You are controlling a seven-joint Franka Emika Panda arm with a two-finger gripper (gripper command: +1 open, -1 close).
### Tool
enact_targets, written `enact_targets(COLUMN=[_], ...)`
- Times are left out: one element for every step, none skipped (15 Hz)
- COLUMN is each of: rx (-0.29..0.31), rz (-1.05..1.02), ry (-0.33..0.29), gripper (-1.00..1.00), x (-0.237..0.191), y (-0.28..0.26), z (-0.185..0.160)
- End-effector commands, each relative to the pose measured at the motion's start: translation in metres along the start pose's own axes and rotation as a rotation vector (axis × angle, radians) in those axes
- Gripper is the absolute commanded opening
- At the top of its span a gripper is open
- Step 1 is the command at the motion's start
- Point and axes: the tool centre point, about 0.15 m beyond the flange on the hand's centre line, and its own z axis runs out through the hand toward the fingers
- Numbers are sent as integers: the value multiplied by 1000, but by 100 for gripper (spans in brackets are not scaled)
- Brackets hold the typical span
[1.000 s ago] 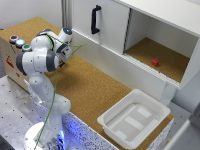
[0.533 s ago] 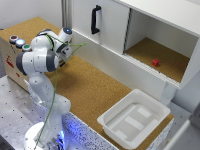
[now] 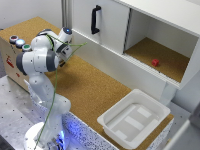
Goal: Open the cabinet drawer
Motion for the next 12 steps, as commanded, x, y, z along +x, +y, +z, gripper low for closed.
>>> enact_targets(rx=[39,35,41,44,53,57,58,62,63,65,67,66], rz=[-3,-3,-2,-3,-1,-2,-4,-5,-4,-3,-2,0], ry=[-27,-28,-31,-29,-28,-27,-26,-27,-28,-27,-27,-26], gripper=[-100,-100,-100,-100,-100,-100,-100,-100,-100,-100,-100,-100], x=[-12,-13,-14,-15,-16,-16,-16,-17,-17,-18,-18,-19], y=[43,47,52,57,62,67,71,76,80,85,90,93], z=[3,2,3,3,3,3,3,3,2,2,1,0])
